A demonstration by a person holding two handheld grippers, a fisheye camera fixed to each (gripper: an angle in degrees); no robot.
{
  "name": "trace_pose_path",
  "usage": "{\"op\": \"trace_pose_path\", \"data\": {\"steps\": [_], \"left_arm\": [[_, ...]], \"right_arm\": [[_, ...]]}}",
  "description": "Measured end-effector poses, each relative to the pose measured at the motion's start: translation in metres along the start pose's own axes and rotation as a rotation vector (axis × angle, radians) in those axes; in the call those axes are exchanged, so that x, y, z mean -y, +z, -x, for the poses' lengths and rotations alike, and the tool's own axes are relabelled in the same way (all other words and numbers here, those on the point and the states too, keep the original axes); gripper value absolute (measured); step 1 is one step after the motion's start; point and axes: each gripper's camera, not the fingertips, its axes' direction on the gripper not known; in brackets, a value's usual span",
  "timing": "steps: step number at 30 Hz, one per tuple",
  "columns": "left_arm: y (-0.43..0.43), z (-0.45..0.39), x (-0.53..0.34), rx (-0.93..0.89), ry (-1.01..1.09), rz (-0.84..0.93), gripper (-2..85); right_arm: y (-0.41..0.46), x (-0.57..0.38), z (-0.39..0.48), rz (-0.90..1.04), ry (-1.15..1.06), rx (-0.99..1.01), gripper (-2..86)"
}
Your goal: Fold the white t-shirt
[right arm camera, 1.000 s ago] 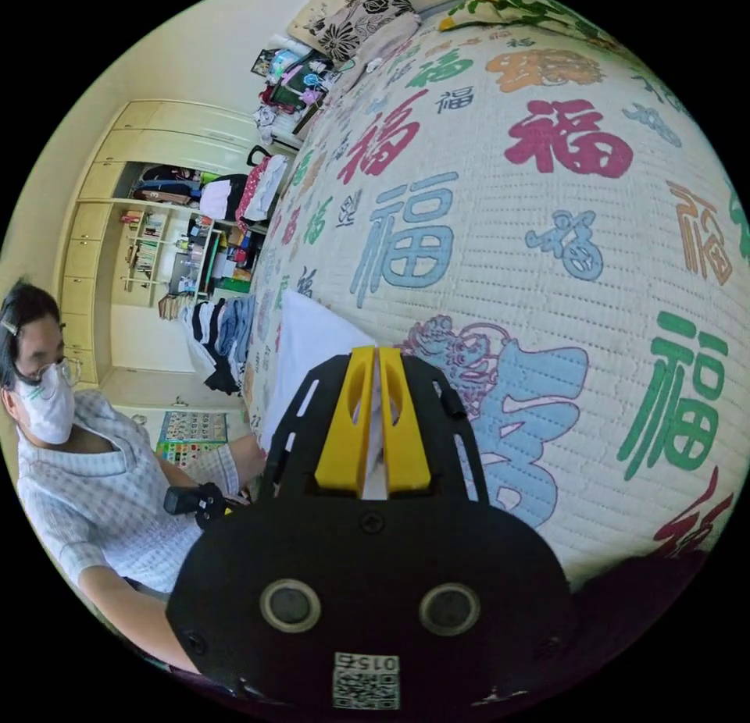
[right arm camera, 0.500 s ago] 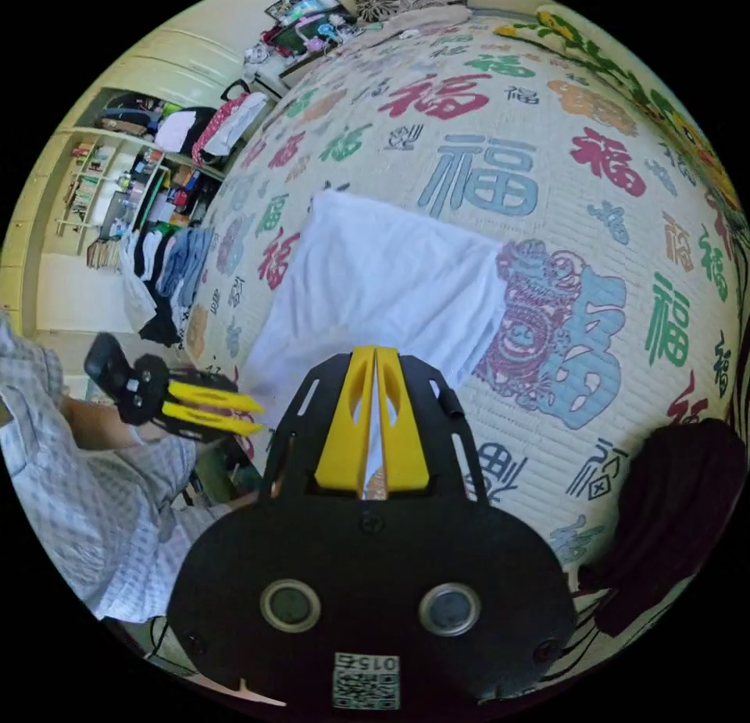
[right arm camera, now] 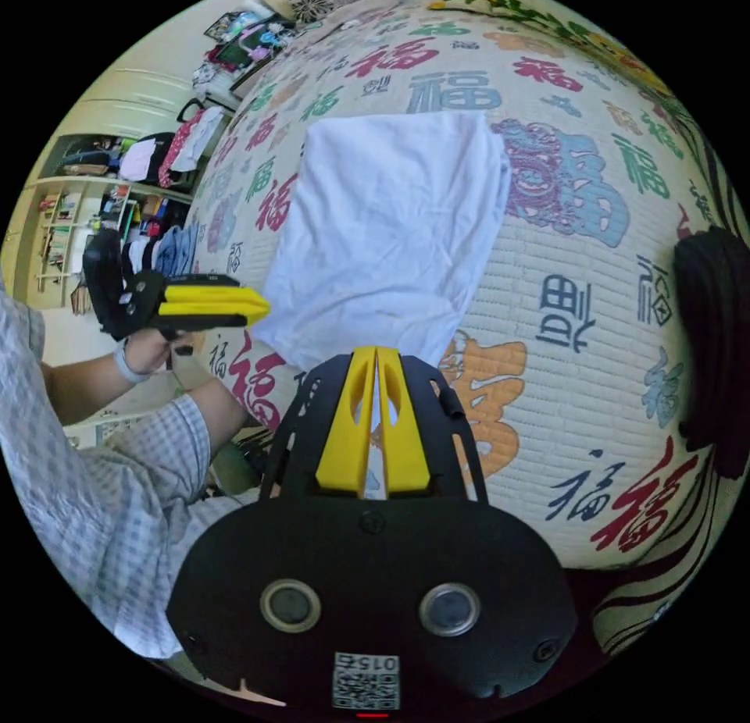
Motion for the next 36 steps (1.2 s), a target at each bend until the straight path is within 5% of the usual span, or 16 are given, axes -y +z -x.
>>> {"op": "trace_pose_path", "data": {"steps": [4,12,17,20,28,36], "left_arm": [[0.023,0.027,0.018,-0.047,-0.012,0.185,0.1],[0.023,0.07,0.005,-0.082,-0.137,0.352,-0.2],[-0.073,0.139,0.042,-0.093,-0.259,-0.011,4.9],[-0.097,0.194,0.076,-0.066,-0.326,-0.063,10.4],[-0.119,0.287,0.12,-0.378,-0.443,-0.136,11.3],[-0.154,0.321,0.113,-0.468,-0.497,-0.118,3.5]], "right_arm": [[0.043,-0.001,0.001,0.232,0.006,-0.145,-0.9],[0.005,-0.025,-0.049,0.181,0.282,0.018,-0.5],[-0.076,0.018,-0.07,-0.144,0.225,0.155,6.8],[-0.094,0.068,-0.101,-0.307,0.288,0.216,10.7],[-0.056,0.176,-0.12,-0.097,0.238,0.357,10.3],[-0.045,0.191,-0.116,-0.078,0.254,0.31,4.0]]}}
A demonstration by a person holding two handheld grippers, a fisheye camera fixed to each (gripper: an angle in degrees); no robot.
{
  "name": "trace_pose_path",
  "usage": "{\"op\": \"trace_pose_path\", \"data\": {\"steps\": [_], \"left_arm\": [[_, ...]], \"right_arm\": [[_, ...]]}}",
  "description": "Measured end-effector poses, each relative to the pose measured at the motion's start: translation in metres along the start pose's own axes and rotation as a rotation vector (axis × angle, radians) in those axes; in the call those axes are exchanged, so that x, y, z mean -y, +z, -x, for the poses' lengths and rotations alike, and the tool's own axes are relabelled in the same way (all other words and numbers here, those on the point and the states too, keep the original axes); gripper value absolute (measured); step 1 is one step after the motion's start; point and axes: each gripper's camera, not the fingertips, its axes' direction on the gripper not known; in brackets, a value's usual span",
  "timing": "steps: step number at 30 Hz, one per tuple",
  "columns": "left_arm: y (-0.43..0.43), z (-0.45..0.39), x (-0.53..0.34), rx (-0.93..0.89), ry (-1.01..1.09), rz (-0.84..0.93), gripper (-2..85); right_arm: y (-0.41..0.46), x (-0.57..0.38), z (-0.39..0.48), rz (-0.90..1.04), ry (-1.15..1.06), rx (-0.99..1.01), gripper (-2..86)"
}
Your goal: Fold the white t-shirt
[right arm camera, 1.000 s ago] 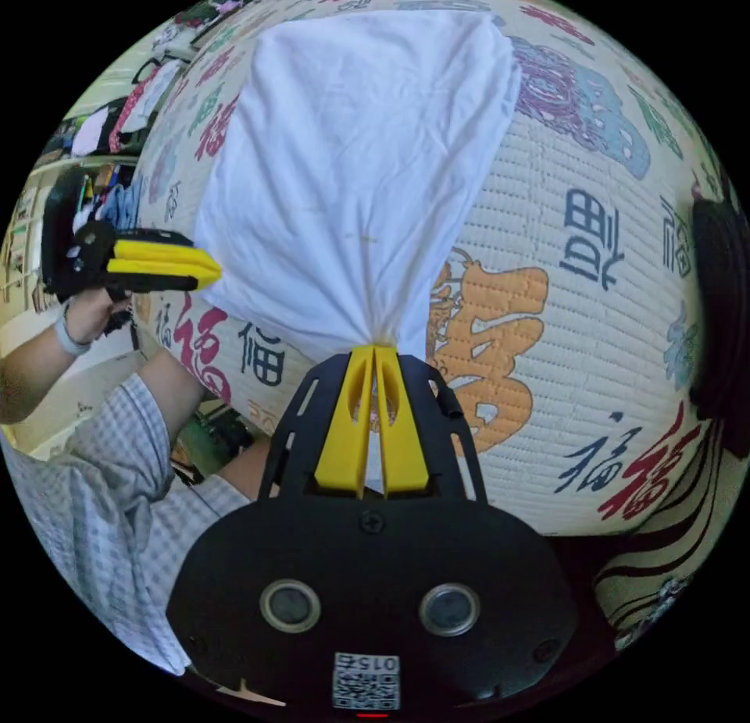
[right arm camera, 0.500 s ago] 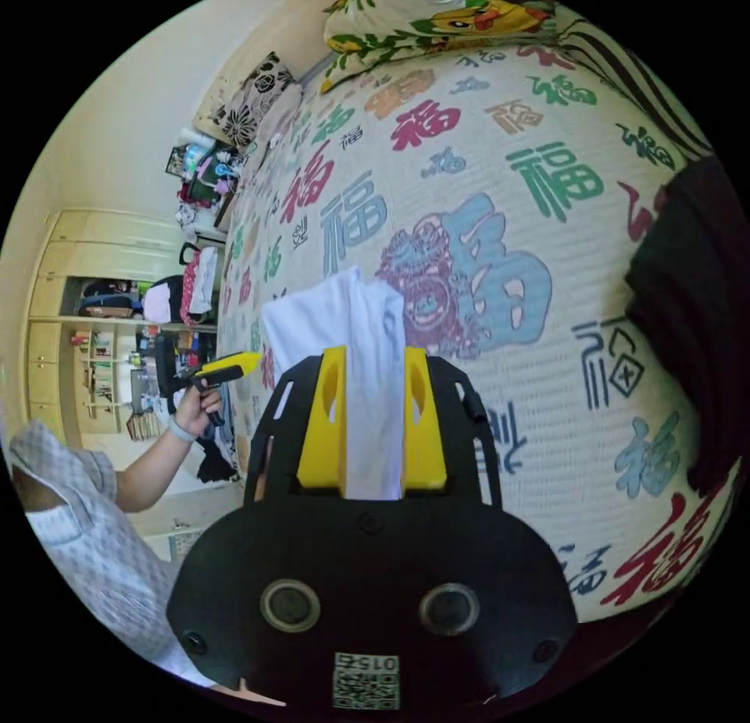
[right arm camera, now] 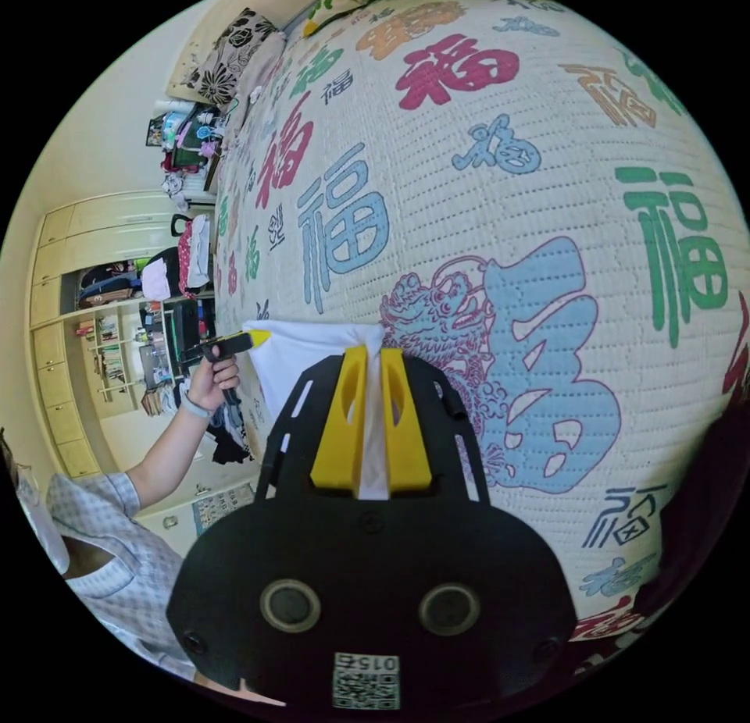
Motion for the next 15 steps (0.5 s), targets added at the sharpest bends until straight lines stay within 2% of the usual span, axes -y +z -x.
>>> {"op": "trace_pose_path", "data": {"steps": [7,9,10,13,15], "left_arm": [[-0.056,-0.007,-0.031,-0.095,0.032,0.016,10.9],[-0.073,-0.011,-0.048,-0.067,0.047,0.016,11.4],[-0.083,-0.013,-0.059,-0.076,0.052,0.0,11.7],[-0.1,-0.013,-0.069,-0.181,0.048,-0.054,11.4],[-0.102,-0.019,-0.069,-0.218,0.062,-0.06,9.9]], "right_arm": [[0.021,-0.024,-0.007,-0.034,0.02,0.132,9.0],[0.027,-0.038,-0.009,-0.037,0.024,0.103,10.2],[0.033,-0.045,-0.01,-0.054,0.031,0.149,10.9],[0.061,-0.049,-0.009,-0.031,0.022,0.253,11.4],[0.078,-0.049,-0.002,-0.016,-0.001,0.219,9.6]]}}
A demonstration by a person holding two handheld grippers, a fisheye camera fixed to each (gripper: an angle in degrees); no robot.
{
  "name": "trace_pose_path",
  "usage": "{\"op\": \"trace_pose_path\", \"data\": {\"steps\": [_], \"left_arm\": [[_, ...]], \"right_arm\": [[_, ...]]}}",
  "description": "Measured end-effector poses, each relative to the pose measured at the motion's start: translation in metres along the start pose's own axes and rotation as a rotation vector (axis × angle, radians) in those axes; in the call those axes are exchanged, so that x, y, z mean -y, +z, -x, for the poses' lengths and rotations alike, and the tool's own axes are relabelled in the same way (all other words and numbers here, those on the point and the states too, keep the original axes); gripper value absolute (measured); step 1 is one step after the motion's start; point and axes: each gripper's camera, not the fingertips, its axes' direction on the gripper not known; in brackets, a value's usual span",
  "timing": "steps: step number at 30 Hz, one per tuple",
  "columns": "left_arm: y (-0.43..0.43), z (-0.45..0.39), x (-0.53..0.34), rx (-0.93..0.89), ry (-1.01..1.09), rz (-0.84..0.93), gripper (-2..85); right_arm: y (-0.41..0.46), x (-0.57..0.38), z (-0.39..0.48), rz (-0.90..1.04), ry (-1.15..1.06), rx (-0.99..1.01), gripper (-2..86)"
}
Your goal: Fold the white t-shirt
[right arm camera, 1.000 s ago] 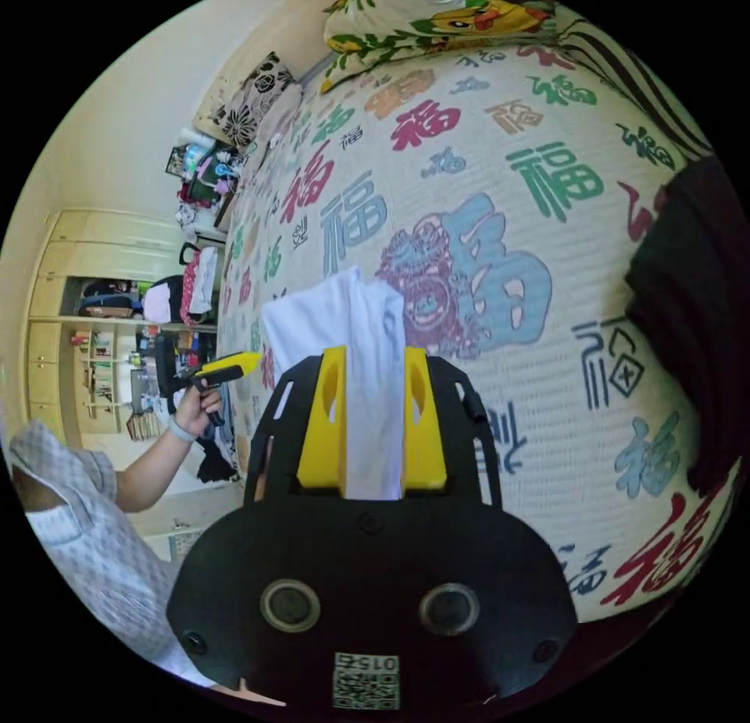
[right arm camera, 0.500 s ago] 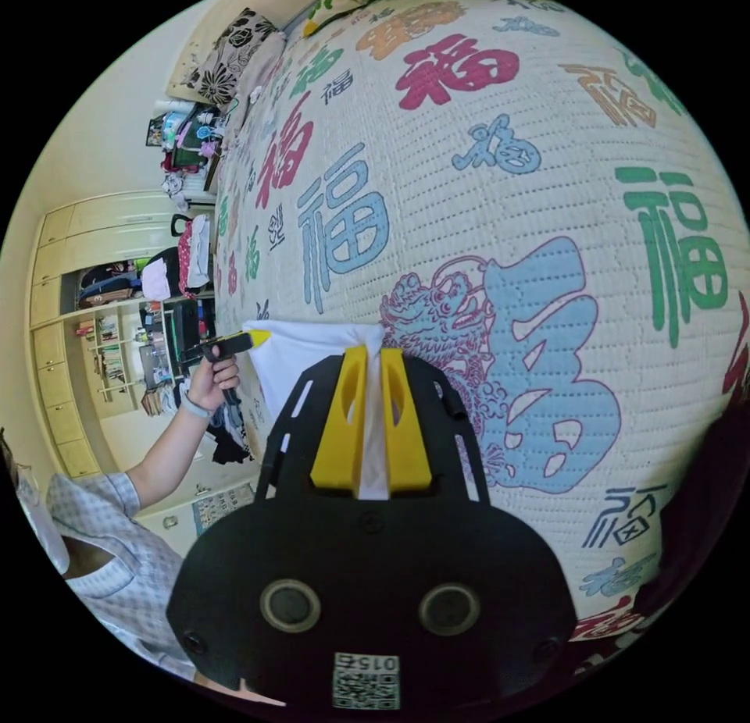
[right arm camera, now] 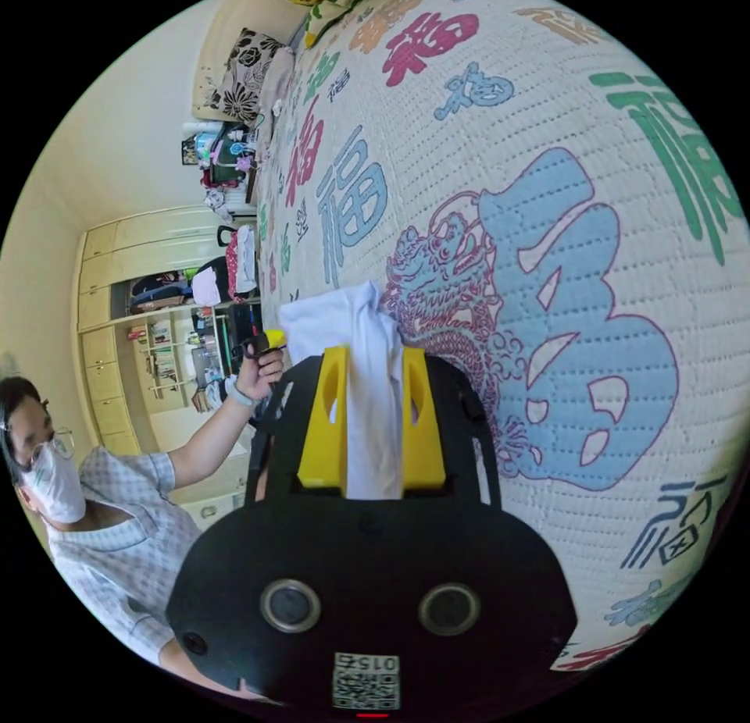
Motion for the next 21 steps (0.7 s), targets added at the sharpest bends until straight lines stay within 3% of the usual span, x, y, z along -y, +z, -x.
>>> {"op": "trace_pose_path", "data": {"steps": [2,4,9,14,21], "left_arm": [[0.004,-0.015,-0.003,0.008,0.039,0.049,5.8],[0.001,-0.029,-0.01,0.009,0.064,0.093,3.8],[-0.059,-0.103,-0.071,0.054,0.258,-0.027,2.2],[-0.17,-0.208,-0.21,0.07,0.499,-0.261,1.7],[-0.303,-0.327,-0.41,0.305,0.55,-0.497,1.5]], "right_arm": [[0.018,-0.008,0.004,-0.001,-0.025,-0.039,7.2],[0.031,-0.017,0.005,-0.001,-0.021,0.05,5.1],[0.053,-0.065,0.071,-0.068,-0.196,0.041,3.8],[0.09,-0.165,0.208,-0.075,-0.557,0.087,3.3],[0.207,-0.275,0.369,0.06,-0.847,0.139,3.3]]}}
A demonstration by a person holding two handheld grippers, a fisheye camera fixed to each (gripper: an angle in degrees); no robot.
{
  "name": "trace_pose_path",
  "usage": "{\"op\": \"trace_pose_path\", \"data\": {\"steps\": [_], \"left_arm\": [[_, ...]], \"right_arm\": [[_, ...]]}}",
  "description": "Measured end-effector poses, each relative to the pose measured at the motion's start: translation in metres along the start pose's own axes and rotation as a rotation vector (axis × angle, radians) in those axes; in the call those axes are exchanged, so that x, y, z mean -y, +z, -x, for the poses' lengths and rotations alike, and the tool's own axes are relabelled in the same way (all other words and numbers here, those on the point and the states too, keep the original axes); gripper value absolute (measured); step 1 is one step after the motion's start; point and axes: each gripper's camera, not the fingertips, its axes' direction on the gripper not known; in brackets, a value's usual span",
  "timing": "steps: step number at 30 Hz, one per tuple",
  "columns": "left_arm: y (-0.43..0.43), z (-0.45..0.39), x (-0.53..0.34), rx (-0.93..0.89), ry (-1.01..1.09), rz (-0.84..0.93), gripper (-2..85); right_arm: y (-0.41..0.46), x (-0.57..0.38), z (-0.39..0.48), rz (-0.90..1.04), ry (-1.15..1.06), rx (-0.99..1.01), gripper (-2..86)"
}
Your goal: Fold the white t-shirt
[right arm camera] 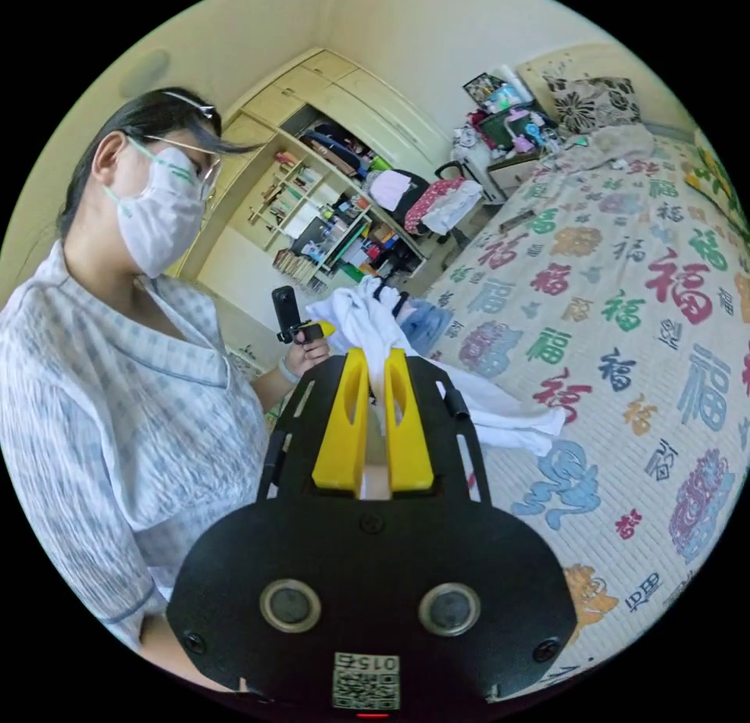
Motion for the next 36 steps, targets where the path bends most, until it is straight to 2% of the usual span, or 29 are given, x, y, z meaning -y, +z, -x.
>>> {"op": "trace_pose_path", "data": {"steps": [5,9,13,17,19,22,25,26,28,31,34,36], "left_arm": [[-0.165,-0.075,-0.011,0.263,-0.024,-0.055,1.6],[-0.246,-0.083,-0.016,0.452,-0.048,-0.017,1.7],[-0.316,-0.024,-0.037,0.52,-0.154,-0.042,2.0],[-0.327,0.075,-0.08,0.64,-0.408,-0.001,3.6],[-0.316,0.1,-0.095,0.694,-0.504,0.038,4.4],[-0.299,0.094,-0.105,0.794,-0.519,0.016,5.6],[-0.275,0.052,-0.108,1.082,-0.483,0.021,5.8],[-0.261,0.026,-0.107,1.192,-0.429,0.004,5.4],[-0.229,-0.021,-0.102,1.272,-0.286,-0.04,4.3],[-0.141,-0.08,-0.093,1.204,-0.029,0.035,2.4],[-0.026,-0.106,-0.096,0.956,0.144,0.206,1.3],[0.047,-0.116,-0.106,0.824,0.258,0.244,0.9]], "right_arm": [[0.146,0.056,0.079,0.045,-0.091,0.243,3.4],[0.265,0.115,0.107,0.127,-0.208,0.283,3.2],[0.417,0.187,0.09,0.182,-0.148,0.334,3.4],[0.567,0.229,0.047,0.355,0.046,0.127,4.1],[0.603,0.238,0.031,0.422,0.094,0.052,4.6],[0.612,0.255,0.016,0.406,0.103,-0.022,4.6],[0.588,0.277,0.007,0.337,0.054,-0.199,2.5],[0.576,0.286,0.002,0.324,0.058,-0.266,1.8],[0.552,0.298,-0.005,0.294,0.069,-0.335,1.1],[0.498,0.311,-0.004,0.202,0.052,-0.463,0.6],[0.43,0.3,0.007,0.089,0.044,-0.658,0.4],[0.387,0.283,0.013,0.032,0.03,-0.73,0.5]]}}
